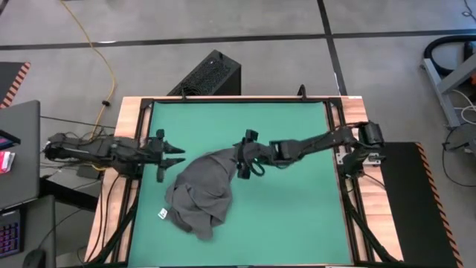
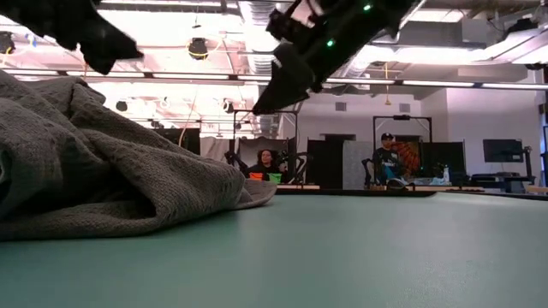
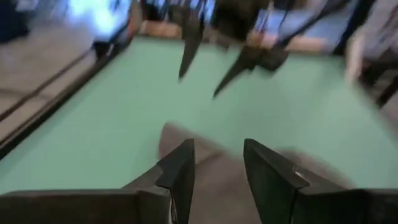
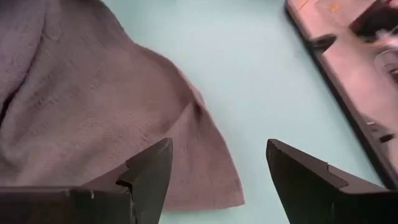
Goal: Roll towel
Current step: Roll the gray towel
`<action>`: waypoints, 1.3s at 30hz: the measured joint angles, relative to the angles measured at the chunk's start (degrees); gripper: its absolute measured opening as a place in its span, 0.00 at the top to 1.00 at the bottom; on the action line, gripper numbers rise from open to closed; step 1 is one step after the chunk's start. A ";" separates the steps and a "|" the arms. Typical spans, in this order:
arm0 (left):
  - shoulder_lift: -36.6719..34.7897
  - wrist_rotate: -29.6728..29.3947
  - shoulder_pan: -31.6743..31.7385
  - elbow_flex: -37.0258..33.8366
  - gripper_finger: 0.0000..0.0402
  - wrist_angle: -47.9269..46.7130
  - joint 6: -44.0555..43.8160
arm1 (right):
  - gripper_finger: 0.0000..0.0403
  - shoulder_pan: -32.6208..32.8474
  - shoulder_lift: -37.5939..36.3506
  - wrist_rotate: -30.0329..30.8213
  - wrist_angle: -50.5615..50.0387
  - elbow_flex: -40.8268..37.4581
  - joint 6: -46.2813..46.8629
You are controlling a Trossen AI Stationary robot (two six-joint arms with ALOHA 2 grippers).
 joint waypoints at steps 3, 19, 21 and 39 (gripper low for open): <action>6.65 1.13 0.72 2.65 0.68 -0.91 0.10 | 0.29 -2.98 1.99 -6.03 -1.20 2.37 -0.35; 10.04 11.19 11.37 3.84 0.68 -0.26 1.72 | 0.29 -10.63 19.34 -12.82 -3.05 11.31 -7.74; 9.96 11.28 12.20 3.51 0.68 -0.34 2.57 | 0.29 -11.43 20.16 -12.94 -3.69 11.93 -7.75; 10.48 12.21 15.29 -2.09 0.68 5.10 1.44 | 0.97 -7.91 19.99 -13.72 -13.44 14.03 -7.27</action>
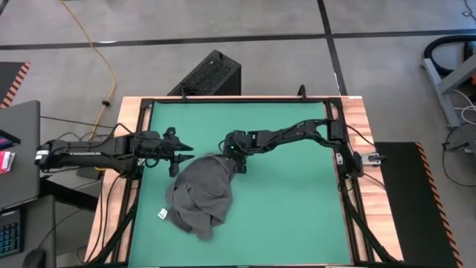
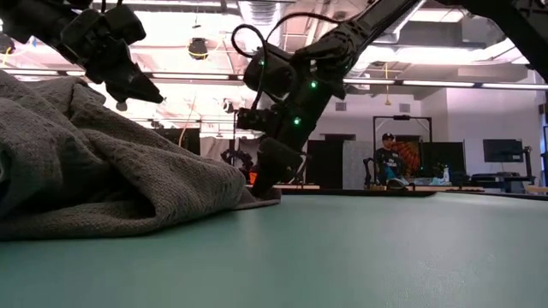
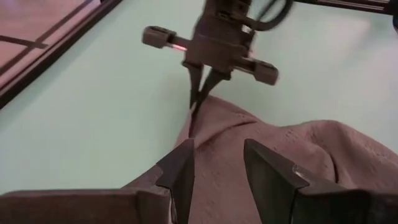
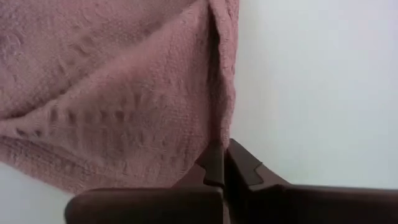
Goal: Roll towel
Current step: Roll the gray towel
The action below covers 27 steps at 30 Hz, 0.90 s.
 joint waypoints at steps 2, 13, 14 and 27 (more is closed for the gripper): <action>-0.04 -0.70 0.02 0.00 0.68 0.02 0.48 | 0.98 1.72 -0.59 4.94 -2.72 2.11 0.03; -0.44 -2.86 0.00 3.10 0.66 0.21 4.72 | 0.98 10.38 -6.60 26.34 -17.44 19.30 -4.90; -0.81 -3.29 0.00 3.42 0.65 0.55 5.01 | 0.98 10.90 -7.09 28.39 -18.14 20.66 -4.70; -2.66 -3.38 -0.14 3.39 0.62 -6.17 4.30 | 0.98 11.31 -10.47 37.69 -25.73 24.56 0.50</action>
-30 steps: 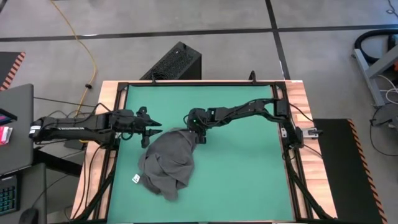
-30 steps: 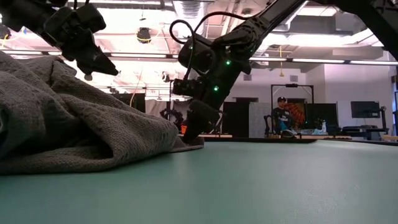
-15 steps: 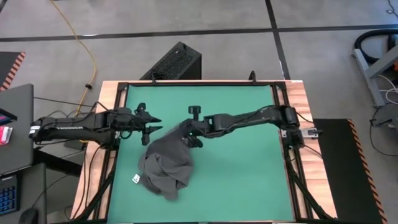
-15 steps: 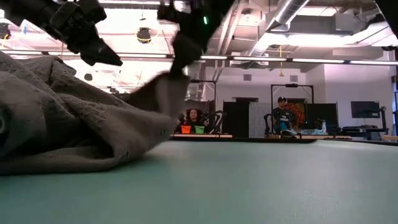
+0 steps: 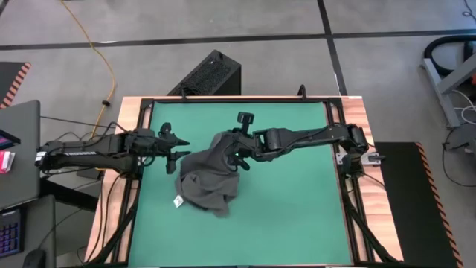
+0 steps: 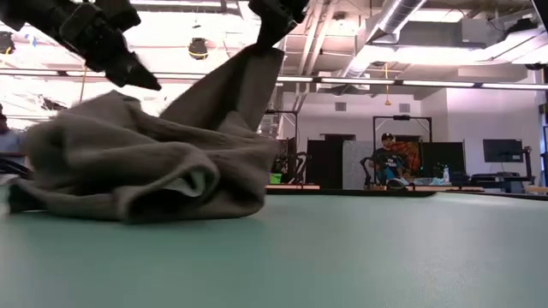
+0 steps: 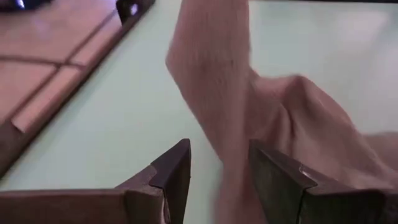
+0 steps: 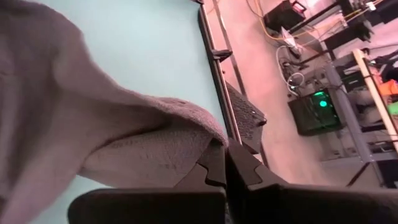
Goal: Roll towel
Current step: Roll the gray towel
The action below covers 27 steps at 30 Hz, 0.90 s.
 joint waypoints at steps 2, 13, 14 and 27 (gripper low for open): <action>0.02 0.22 -0.33 -0.43 0.62 -1.41 -1.90 | 0.98 0.03 0.04 1.30 -0.12 -0.02 -0.11; 0.02 -12.01 -0.78 -4.62 0.62 -4.19 -17.84 | 0.98 0.07 0.04 1.48 0.05 -0.02 -0.52; 0.02 -12.09 -0.78 -5.14 0.62 -4.15 -18.90 | 0.98 0.07 0.04 1.47 0.03 -0.02 -0.52; 0.74 -4.08 -3.53 -7.72 0.62 -4.44 -23.68 | 0.98 -0.12 0.04 1.26 -1.50 -0.02 -0.47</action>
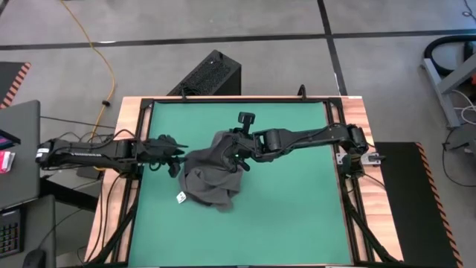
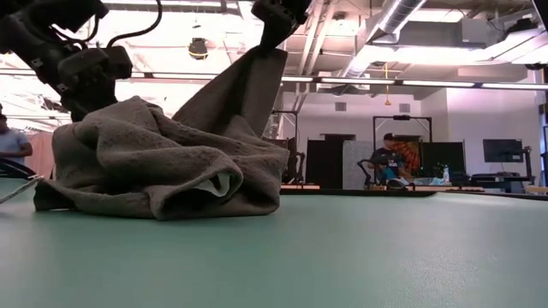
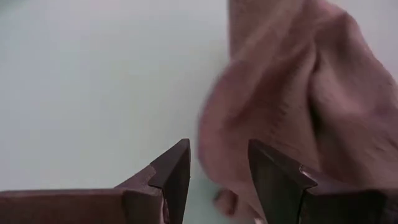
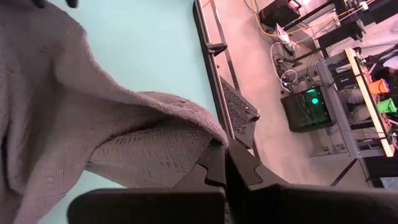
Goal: Roll towel
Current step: Roll the gray towel
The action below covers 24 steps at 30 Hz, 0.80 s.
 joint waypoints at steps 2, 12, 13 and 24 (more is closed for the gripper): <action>0.04 0.33 -0.71 0.11 0.62 -0.08 -1.33 | 0.97 0.00 0.00 -0.10 -0.24 0.00 -0.02; 0.04 -3.92 -1.04 0.20 0.62 -4.26 -4.99 | 0.97 0.24 0.00 -0.27 -0.68 0.00 -0.02; 0.04 -3.00 -1.04 0.20 0.62 -3.86 -5.64 | 0.97 0.24 0.00 -0.27 -0.82 0.00 -0.02; 4.16 -0.98 -1.04 0.20 0.62 -3.13 -7.00 | 0.97 0.42 0.00 -0.58 -1.25 0.00 -0.02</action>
